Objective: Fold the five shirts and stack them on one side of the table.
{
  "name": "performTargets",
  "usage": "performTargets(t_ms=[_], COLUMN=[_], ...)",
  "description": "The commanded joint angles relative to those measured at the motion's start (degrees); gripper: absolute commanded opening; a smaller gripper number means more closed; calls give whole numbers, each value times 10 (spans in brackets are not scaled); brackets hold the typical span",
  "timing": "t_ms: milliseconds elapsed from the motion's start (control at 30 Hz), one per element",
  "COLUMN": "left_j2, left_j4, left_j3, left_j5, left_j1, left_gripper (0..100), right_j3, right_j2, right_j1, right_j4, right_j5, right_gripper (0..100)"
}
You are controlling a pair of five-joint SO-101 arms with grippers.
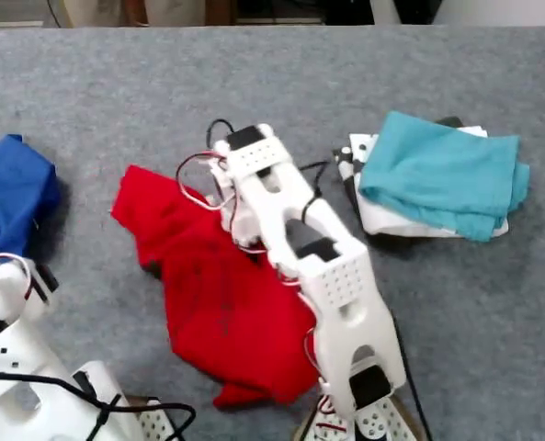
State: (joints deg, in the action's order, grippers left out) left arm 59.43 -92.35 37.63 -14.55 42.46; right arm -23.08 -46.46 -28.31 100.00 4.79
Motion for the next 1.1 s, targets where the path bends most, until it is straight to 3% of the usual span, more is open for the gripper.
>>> performTargets(t_ms=[0, 200, 333, 467, 567, 733, 833, 1000, 1067], left_j2=[3, 3, 3, 3, 3, 3, 3, 3, 3], left_j4=[10, 11, 11, 12, 24, 26, 26, 22, 22], left_j3=[-1, 2, 4, 4, 4, 4, 4, 4, 4], left_j5=[2, 1, 1, 1, 1, 1, 1, 1, 1], left_j1=[-16, -16, -16, -16, -16, -16, -16, -16, -16], left_gripper=[199, 199, 199, 199, 199, 201, 201, 201, 200], right_j3=[77, 225, 348, 467, 534, 611, 633, 613, 583], right_j2=[29, 164, 327, 516, 633, 742, 742, 743, 740], right_j1=[65, 186, 190, 117, 15, -196, -282, -299, -284], right_j4=[24, 22, 23, 21, 21, -15, -52, -90, -95], right_j5=[45, 152, 214, 241, 237, 130, 95, 96, 92], right_gripper=[1, 1, 2, 2, 2, 2, 2, 9, 57])
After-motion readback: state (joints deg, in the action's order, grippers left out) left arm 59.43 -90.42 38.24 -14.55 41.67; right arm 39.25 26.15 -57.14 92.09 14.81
